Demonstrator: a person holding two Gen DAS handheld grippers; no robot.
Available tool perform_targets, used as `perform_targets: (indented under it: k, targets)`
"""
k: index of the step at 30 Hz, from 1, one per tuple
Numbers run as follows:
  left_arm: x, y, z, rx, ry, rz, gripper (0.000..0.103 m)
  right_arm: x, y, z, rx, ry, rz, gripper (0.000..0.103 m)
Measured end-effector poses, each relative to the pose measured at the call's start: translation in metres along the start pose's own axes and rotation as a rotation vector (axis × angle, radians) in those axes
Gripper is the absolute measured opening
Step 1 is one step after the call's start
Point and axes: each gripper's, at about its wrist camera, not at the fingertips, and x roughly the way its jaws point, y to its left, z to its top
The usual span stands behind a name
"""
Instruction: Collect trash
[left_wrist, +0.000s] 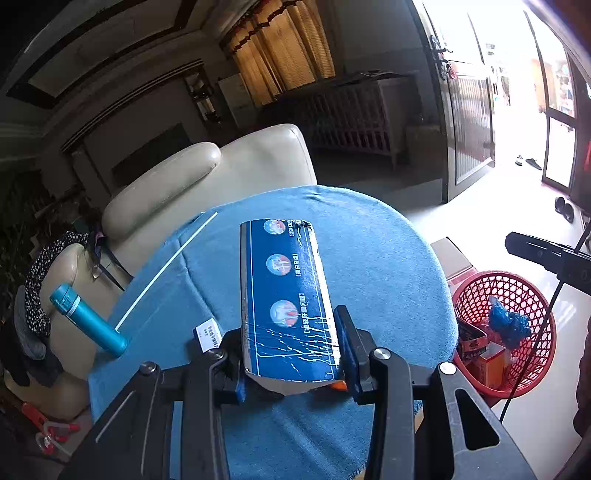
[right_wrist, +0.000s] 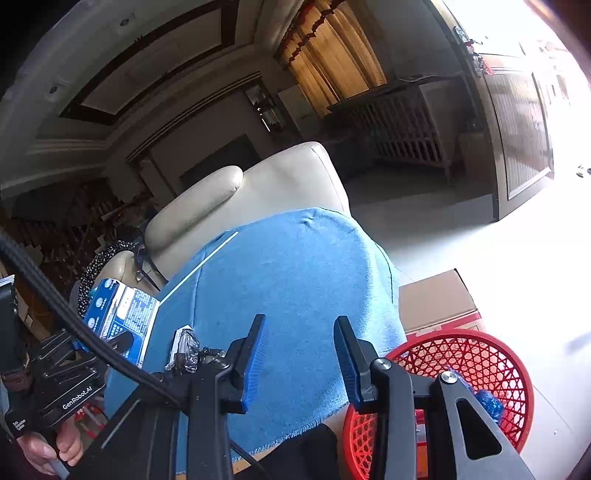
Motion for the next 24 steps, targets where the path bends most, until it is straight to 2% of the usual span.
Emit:
perform_targets:
  k: [6, 11, 15, 18, 21, 23, 24]
  targets:
    - [0.001, -0.009, 0.003, 0.021, 0.009, -0.026, 0.041, -0.006, -0.009, 0.001, 0.018, -0.006, -0.002, 0.040]
    - [0.003, -0.019, 0.006, 0.020, 0.032, -0.114, 0.041, -0.013, -0.019, 0.001, 0.033, -0.016, -0.015, 0.040]
    - [0.005, -0.028, 0.009, 0.034, 0.044, -0.152, 0.041, -0.020, -0.028, -0.001, 0.045, -0.027, -0.031, 0.040]
    - [0.003, -0.026, 0.010, 0.031, 0.038, -0.151, 0.041, -0.023, -0.036, -0.002, 0.055, -0.015, -0.039, 0.040]
    - [0.001, -0.007, 0.005, -0.004, 0.034, -0.126, 0.041, -0.019, -0.041, -0.004, 0.078, 0.033, -0.012, 0.042]
    - [-0.002, 0.019, -0.005, -0.053, 0.043, -0.083, 0.041, -0.010, -0.037, -0.004, 0.093, 0.077, 0.029, 0.049]
    - [-0.003, 0.036, -0.012, -0.085, 0.055, -0.057, 0.041, -0.006, -0.036, -0.005, 0.099, 0.092, 0.047, 0.056]
